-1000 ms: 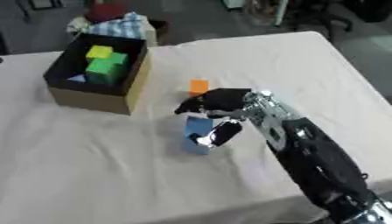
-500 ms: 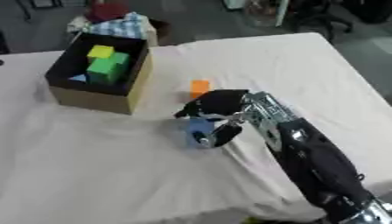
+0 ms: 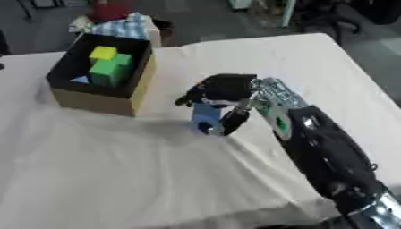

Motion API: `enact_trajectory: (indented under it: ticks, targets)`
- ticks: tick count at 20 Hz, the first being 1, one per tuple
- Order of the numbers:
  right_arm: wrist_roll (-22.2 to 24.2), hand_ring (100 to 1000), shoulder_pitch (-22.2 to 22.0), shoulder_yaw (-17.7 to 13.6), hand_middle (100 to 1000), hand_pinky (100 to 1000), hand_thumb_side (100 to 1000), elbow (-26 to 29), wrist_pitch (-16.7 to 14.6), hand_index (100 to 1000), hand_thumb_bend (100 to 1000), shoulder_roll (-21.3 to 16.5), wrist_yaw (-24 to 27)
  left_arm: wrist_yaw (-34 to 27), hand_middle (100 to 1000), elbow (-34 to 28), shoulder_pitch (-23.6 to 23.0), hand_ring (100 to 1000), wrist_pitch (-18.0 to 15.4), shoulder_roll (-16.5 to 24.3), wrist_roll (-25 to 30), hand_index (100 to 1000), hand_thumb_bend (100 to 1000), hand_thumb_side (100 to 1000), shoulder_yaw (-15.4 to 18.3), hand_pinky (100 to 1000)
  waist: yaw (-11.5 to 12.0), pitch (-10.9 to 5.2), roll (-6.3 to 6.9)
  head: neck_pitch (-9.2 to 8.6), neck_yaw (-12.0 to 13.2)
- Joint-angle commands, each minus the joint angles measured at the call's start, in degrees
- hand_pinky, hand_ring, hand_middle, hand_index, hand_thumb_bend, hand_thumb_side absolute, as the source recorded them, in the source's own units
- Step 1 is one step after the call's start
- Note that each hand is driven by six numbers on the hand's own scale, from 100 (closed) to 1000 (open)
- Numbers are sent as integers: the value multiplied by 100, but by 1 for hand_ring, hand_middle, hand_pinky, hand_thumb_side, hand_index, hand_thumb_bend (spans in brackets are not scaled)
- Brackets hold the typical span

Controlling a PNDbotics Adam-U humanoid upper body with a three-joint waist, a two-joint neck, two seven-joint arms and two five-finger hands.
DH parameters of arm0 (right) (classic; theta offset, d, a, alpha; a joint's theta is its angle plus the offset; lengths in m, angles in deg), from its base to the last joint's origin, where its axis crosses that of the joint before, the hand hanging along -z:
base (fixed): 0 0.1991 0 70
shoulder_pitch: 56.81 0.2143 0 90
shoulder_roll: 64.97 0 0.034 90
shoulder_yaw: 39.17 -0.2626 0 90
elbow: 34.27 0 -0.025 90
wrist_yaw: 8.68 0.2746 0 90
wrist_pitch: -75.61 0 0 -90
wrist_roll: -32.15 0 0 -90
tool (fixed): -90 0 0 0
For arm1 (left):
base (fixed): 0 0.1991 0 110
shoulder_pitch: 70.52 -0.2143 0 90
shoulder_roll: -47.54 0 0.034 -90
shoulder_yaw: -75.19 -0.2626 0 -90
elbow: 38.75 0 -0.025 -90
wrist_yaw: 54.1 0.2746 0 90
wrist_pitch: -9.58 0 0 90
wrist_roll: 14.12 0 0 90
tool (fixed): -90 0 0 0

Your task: Pick up objects on the table and place them in the box.

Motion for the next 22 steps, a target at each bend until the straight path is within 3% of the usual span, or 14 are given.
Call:
enact_trajectory:
  ticks: [1, 4, 8, 13, 22]
  targets:
    - [907, 622, 342, -278, 713, 755, 205, 5, -769, 958, 100, -261, 553, -41, 625, -239, 47, 621, -24, 63, -67, 879, 100, 766, 107, 856, 50, -46, -48, 5, -59]
    - [1024, 619, 630, -550, 713, 755, 153, -273, -769, 958, 100, -277, 872, -69, 625, -425, 56, 620, -51, -10, -103, 878, 100, 759, 127, 855, 166, -23, -20, -36, -150]
    - [971, 616, 1031, -943, 716, 756, 139, -737, -753, 958, 100, -130, 801, -89, 622, -732, 67, 618, -87, -236, -119, 880, 100, 752, 131, 850, 421, -1, 28, -108, -348]
    - [571, 613, 1397, -1335, 721, 758, 122, -1320, -676, 959, 100, 222, 186, -108, 621, -1098, 9, 618, -106, -528, -37, 883, 100, 748, 78, 851, 832, 6, 97, -207, -652]
    - [-373, 613, 1564, -1946, 729, 756, 100, -1963, -315, 961, 100, 924, -1255, -121, 617, -1649, -79, 614, -118, -1082, 79, 883, 103, 743, -9, 852, 1408, 71, 196, -295, -1092]
